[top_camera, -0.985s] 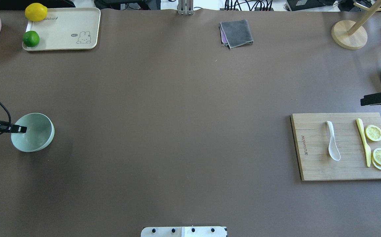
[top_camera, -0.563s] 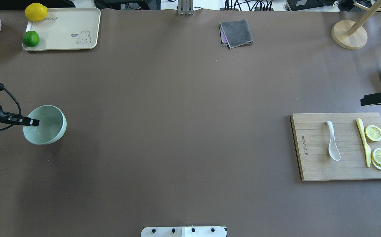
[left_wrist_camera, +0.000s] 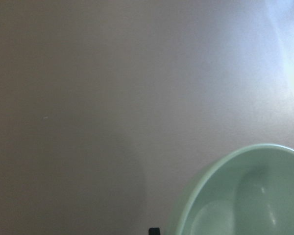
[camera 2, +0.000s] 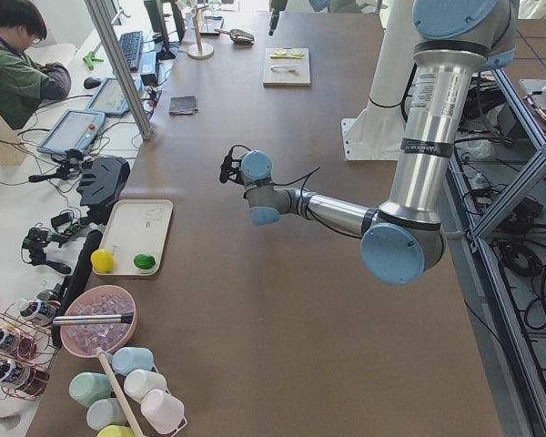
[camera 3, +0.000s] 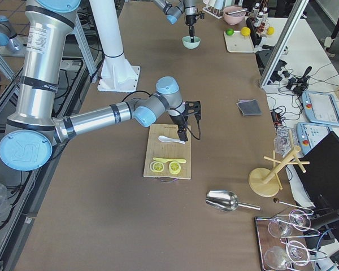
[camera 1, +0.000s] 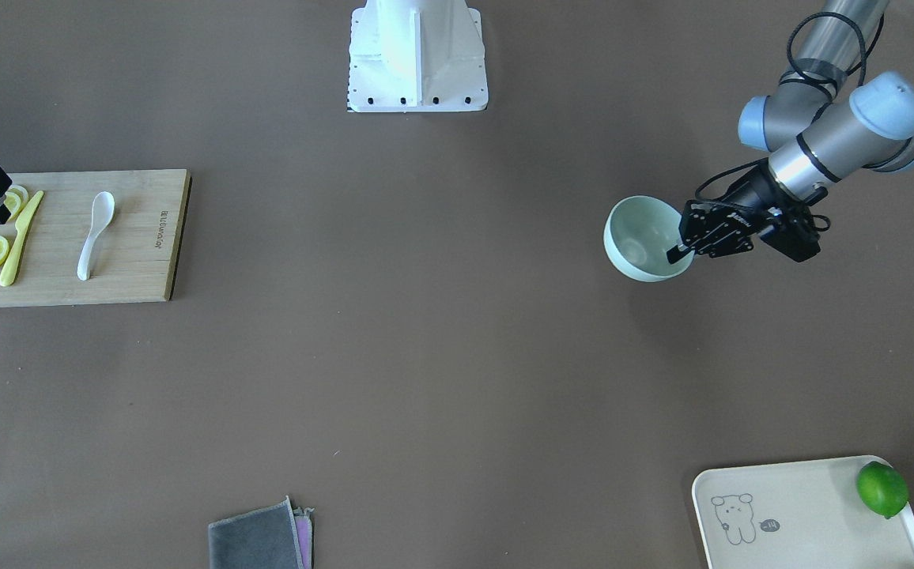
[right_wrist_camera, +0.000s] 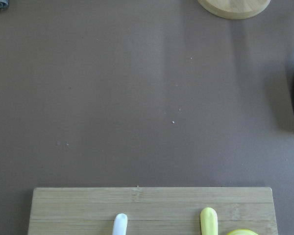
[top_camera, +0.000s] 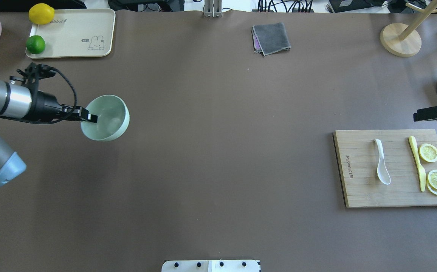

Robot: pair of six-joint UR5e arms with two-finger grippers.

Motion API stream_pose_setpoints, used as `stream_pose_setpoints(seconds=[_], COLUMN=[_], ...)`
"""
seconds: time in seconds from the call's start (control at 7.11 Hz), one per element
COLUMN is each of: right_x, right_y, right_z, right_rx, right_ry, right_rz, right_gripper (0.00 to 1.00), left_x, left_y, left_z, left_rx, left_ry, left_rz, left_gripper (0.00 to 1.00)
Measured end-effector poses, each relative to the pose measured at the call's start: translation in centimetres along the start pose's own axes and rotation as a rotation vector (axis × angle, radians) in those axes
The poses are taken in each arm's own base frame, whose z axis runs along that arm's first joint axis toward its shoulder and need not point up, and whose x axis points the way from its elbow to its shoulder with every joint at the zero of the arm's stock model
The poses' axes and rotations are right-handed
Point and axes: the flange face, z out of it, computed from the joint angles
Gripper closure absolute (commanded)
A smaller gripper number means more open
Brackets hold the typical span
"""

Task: Place spoon in bowl
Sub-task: 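Push the pale green bowl with the left gripper toward the table center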

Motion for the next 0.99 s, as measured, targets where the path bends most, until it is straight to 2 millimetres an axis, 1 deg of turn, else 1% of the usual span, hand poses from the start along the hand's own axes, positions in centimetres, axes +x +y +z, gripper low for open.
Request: stream_pose_setpoints(seconds=[0.14,0.28,0.42,0.56,0.7,0.84,0.99], right_x=[0.0,0.0,0.0,0.1,0.1,0.1,0.1], right_y=[0.0,0.0,0.0,0.0,0.0,0.0,0.0], right_z=[0.0,0.0,0.0,0.1,0.1,0.1,0.1], right_rx=[0.001,0.002,0.002,0.001,0.001,0.0,0.001], right_ry=[-0.001,-0.002,-0.001,0.0,0.001,0.001,0.0], right_rz=[0.0,0.001,0.002,0.003,0.004,0.004,0.002], right_gripper=[0.0,0.0,0.0,0.0,0.0,0.0,0.0], left_x=[5.0,10.3,15.8,19.8,21.8,22.1,21.8], left_y=[-0.1,0.7,2.5,4.4,5.8,6.4,6.6], left_z=[3.4,7.1,11.1,14.0,15.7,16.6,17.4], left_rx=[0.01,0.023,0.034,0.039,0.039,0.035,0.032], left_ry=[-0.004,-0.021,-0.052,-0.087,-0.113,-0.135,-0.152], left_rz=[-0.03,-0.061,-0.083,-0.09,-0.09,-0.09,-0.091], left_gripper=[1.0,1.0,1.0,1.0,1.0,0.67,0.24])
